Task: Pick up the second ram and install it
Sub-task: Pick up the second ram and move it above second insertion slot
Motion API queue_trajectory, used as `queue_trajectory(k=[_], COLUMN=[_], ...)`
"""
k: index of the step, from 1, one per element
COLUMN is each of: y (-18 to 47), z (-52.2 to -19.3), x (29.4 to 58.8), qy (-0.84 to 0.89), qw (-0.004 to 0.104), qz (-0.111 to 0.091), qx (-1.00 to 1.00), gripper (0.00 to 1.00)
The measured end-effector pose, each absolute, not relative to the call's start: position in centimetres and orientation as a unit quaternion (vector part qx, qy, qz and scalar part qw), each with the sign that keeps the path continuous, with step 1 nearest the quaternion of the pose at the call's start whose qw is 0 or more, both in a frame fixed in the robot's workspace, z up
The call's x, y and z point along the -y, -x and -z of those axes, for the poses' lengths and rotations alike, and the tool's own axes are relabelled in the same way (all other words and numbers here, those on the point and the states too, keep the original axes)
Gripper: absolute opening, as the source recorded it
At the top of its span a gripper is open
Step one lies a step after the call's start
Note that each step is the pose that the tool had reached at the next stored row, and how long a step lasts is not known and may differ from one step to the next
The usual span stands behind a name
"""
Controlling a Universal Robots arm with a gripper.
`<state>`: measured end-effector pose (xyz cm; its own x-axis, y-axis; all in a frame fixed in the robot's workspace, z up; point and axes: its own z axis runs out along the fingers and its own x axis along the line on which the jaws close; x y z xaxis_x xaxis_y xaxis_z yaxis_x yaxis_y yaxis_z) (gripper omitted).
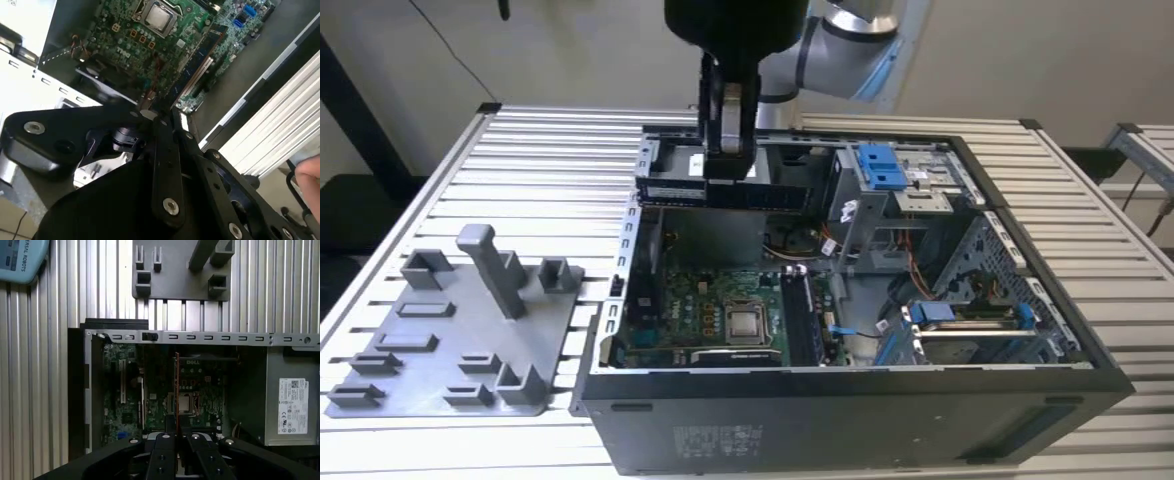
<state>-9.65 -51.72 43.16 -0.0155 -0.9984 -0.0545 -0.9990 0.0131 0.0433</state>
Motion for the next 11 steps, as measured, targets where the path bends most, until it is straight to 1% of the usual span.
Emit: queue_trajectory(k=[11], y=[5.8], z=[-43.1], x=[51.7], qy=[0.702], qw=[0.002], qz=[-0.036], qx=[-0.712], gripper=[0.14])
